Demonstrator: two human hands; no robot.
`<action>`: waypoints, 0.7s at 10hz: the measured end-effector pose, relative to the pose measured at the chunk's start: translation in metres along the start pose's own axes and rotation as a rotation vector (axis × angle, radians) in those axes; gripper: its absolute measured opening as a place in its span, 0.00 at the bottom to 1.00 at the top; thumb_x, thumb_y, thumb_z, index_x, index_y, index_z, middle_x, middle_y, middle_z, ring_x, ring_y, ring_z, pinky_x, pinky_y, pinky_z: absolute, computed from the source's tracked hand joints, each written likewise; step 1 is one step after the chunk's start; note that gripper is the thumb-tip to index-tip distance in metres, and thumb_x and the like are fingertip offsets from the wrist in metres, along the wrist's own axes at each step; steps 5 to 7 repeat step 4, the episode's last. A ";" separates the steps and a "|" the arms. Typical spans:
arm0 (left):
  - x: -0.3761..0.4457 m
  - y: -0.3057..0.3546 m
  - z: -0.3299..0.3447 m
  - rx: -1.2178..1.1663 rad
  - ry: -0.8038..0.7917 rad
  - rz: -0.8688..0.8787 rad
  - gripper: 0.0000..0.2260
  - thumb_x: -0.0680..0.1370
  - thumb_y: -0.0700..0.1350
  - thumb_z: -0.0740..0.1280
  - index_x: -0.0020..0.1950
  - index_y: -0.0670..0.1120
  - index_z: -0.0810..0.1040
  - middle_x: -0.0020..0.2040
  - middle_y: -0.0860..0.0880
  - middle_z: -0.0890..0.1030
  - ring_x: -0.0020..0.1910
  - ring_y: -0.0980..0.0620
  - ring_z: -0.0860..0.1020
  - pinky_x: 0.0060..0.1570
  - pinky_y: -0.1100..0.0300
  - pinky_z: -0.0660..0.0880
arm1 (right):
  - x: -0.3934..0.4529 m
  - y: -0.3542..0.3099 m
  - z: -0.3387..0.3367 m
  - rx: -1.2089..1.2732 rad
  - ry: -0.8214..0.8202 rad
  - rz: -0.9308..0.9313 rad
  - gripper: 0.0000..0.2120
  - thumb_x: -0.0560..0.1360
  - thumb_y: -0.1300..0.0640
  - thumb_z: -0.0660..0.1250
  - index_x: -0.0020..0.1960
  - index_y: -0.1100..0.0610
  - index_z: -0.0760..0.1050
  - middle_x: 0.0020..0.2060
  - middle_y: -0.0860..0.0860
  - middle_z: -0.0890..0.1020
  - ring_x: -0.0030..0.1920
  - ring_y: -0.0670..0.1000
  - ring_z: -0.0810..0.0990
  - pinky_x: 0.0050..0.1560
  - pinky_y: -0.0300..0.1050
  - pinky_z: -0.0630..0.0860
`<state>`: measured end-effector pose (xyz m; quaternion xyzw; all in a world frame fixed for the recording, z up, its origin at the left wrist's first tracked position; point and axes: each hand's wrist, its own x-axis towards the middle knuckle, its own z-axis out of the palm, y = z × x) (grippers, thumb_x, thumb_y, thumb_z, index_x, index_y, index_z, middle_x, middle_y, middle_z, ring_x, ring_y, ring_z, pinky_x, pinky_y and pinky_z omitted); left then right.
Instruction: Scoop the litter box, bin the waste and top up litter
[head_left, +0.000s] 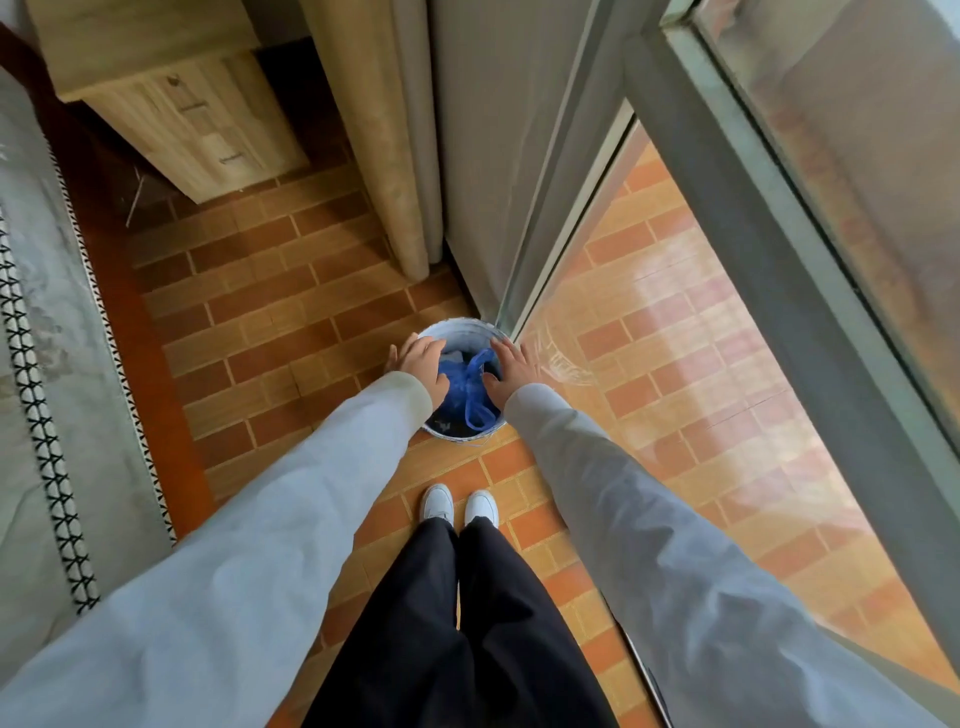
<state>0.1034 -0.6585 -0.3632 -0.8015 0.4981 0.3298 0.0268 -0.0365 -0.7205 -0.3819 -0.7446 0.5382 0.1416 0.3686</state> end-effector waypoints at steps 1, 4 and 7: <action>-0.005 -0.001 -0.009 -0.044 0.024 -0.005 0.23 0.80 0.40 0.57 0.75 0.47 0.59 0.76 0.49 0.59 0.77 0.49 0.50 0.75 0.49 0.44 | -0.008 -0.005 -0.010 0.045 0.035 -0.021 0.28 0.80 0.53 0.59 0.77 0.54 0.55 0.76 0.51 0.57 0.77 0.55 0.50 0.76 0.52 0.50; -0.041 -0.006 -0.052 -0.060 0.152 0.101 0.24 0.80 0.42 0.60 0.75 0.47 0.59 0.75 0.47 0.62 0.76 0.48 0.54 0.74 0.50 0.50 | -0.048 -0.030 -0.043 0.100 0.234 -0.168 0.26 0.77 0.56 0.64 0.74 0.59 0.62 0.72 0.55 0.66 0.74 0.56 0.60 0.74 0.48 0.55; -0.041 -0.006 -0.052 -0.060 0.152 0.101 0.24 0.80 0.42 0.60 0.75 0.47 0.59 0.75 0.47 0.62 0.76 0.48 0.54 0.74 0.50 0.50 | -0.048 -0.030 -0.043 0.100 0.234 -0.168 0.26 0.77 0.56 0.64 0.74 0.59 0.62 0.72 0.55 0.66 0.74 0.56 0.60 0.74 0.48 0.55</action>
